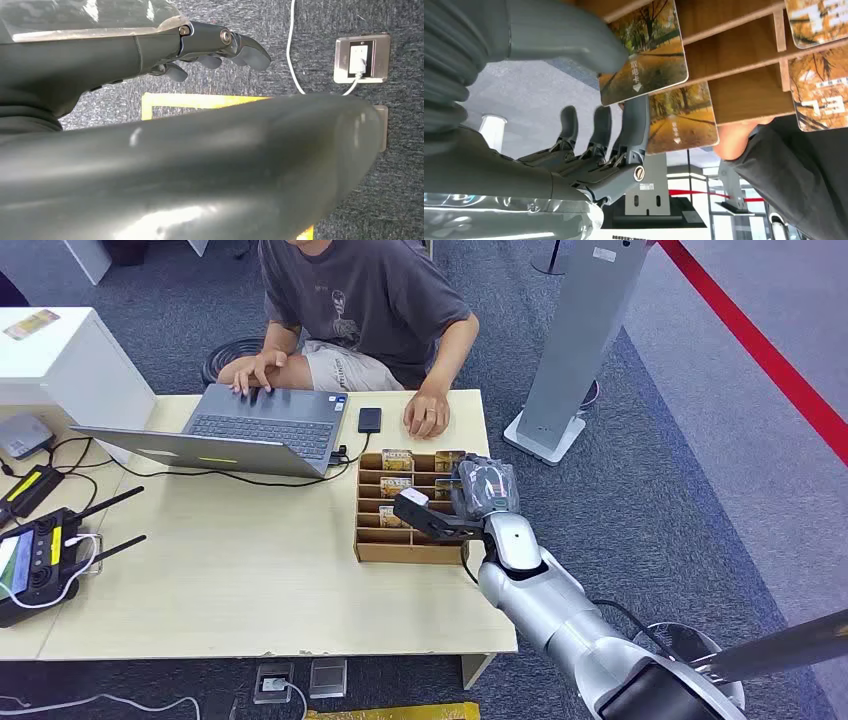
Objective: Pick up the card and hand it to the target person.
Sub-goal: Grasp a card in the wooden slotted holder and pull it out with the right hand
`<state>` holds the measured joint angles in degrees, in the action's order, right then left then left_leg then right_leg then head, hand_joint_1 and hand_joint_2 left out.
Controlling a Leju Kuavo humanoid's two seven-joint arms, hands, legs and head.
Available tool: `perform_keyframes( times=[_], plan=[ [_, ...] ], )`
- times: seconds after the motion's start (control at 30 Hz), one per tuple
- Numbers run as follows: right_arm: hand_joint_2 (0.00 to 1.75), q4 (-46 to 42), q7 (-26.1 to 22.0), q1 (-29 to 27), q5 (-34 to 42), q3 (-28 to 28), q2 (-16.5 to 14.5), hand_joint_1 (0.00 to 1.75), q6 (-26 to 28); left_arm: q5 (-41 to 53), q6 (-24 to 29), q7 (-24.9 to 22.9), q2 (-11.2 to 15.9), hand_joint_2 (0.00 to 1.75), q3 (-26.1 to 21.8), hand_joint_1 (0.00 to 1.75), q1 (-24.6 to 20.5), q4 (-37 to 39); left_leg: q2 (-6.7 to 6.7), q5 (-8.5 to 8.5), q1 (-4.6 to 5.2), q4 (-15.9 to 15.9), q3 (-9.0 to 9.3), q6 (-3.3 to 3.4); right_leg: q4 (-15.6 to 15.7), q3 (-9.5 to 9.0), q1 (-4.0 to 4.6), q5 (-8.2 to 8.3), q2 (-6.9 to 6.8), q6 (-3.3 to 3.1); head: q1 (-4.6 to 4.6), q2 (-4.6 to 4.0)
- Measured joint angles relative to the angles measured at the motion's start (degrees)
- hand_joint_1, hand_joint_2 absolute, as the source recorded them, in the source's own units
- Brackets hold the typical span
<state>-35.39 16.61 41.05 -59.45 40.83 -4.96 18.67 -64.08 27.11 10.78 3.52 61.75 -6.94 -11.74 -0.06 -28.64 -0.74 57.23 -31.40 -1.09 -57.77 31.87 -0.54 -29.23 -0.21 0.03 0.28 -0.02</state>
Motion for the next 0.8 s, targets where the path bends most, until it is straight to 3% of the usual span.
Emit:
perform_keyframes(
  times=[0.8],
  plan=[
    [1.75, 0.87, -2.55, -0.21, 2.37, -0.01, -1.82, 1.37, 0.57, -0.93, 0.95, -0.04, 0.00, 0.00, 0.00, 0.00, 0.00, 0.00, 0.02, 0.00, 0.00, 0.00, 0.05, 0.00, 0.00, -0.03, 0.00, 0.00, 0.02, 0.00, -0.01, 0.00]
  ],
)
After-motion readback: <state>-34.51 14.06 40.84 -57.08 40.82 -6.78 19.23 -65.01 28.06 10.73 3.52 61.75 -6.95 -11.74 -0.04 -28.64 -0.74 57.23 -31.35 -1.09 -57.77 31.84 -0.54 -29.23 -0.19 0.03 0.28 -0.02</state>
